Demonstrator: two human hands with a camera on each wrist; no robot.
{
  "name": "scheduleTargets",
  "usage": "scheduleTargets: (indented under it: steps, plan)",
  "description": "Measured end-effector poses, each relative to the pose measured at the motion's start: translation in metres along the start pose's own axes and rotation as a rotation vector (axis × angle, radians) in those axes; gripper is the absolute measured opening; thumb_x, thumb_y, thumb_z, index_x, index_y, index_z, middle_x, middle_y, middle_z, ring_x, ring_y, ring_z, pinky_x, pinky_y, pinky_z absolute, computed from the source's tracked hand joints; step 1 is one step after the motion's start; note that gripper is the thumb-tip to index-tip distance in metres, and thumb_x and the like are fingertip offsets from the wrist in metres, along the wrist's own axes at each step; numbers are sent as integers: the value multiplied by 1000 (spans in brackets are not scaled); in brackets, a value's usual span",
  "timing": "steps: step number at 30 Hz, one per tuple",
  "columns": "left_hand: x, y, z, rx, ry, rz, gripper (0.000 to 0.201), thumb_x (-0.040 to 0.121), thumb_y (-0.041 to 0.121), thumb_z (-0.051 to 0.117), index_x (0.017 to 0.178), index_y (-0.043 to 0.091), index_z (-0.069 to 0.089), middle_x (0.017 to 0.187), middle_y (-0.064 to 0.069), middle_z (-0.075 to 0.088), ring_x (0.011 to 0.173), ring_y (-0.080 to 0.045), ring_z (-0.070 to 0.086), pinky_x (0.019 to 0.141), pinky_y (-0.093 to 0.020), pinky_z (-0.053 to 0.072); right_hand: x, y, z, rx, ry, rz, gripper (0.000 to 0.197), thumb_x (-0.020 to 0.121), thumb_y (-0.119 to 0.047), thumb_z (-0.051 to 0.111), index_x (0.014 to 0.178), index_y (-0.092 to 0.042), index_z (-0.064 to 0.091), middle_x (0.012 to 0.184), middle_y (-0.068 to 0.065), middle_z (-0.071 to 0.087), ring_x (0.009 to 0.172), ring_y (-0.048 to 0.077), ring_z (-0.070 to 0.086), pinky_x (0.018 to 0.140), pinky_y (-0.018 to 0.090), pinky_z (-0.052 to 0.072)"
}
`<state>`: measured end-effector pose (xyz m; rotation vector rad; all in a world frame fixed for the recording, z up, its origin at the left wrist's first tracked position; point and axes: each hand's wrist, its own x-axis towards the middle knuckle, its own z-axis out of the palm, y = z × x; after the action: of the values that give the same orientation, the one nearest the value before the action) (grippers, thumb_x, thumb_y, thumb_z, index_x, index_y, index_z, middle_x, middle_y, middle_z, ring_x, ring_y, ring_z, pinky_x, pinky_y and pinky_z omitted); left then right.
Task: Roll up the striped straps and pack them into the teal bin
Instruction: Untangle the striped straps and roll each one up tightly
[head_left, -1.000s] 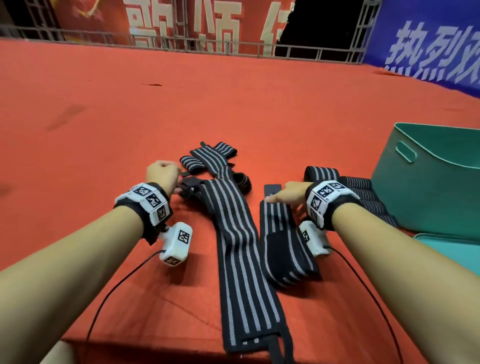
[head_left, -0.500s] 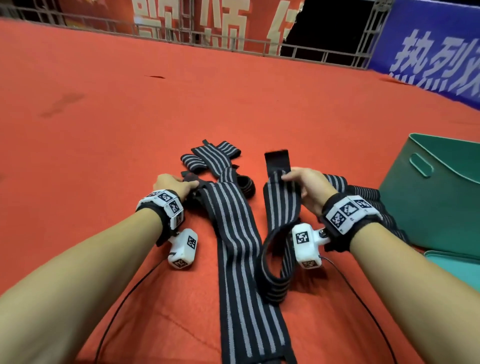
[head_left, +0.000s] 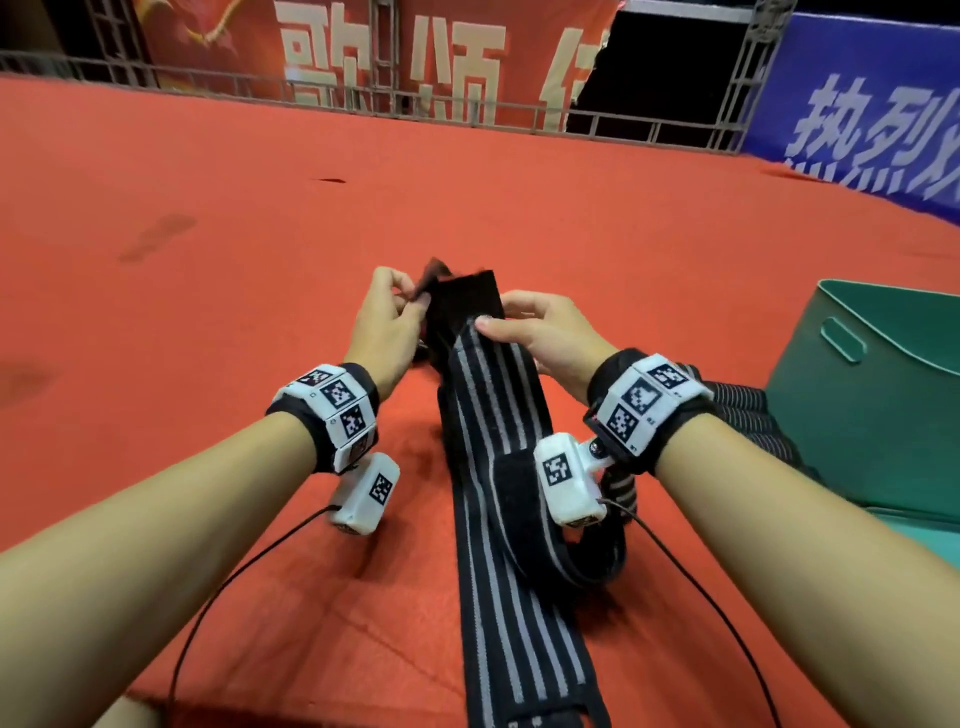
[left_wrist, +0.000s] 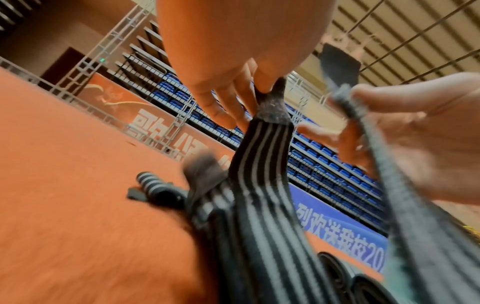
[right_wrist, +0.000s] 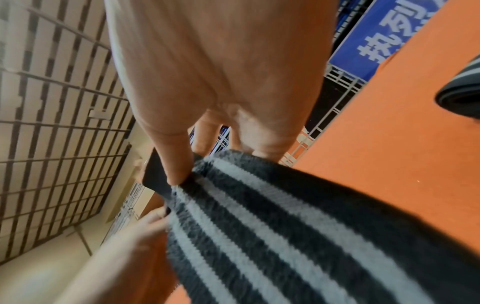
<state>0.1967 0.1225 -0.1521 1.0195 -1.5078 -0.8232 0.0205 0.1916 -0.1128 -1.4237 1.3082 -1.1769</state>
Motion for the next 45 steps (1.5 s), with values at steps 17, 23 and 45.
scheduleTargets:
  steps: [17,23,45]
  plan:
    - [-15,88,3,-350,-78,37,5,98,8,65,98,9,70,89,-9,74,79,-16,70,73,-32,61,-30,-48,-17,342,20,-17,32,95,-9,68,124,4,68,108,17,74,89,21,73,77,31,61]
    - [-17,112,19,-396,-77,88,23,93,18,73,108,1,75,102,-10,78,89,-17,73,87,-35,60,-34,-62,-22,430,51,-47,14,95,-7,67,108,-7,72,96,8,77,85,18,75,75,30,61]
    - [-14,146,26,-520,-36,54,10,97,5,64,100,11,71,107,-14,76,103,-31,73,96,-49,58,-54,-75,-46,-165,-11,-128,31,97,-25,70,124,-9,70,118,11,75,100,27,75,59,28,59]
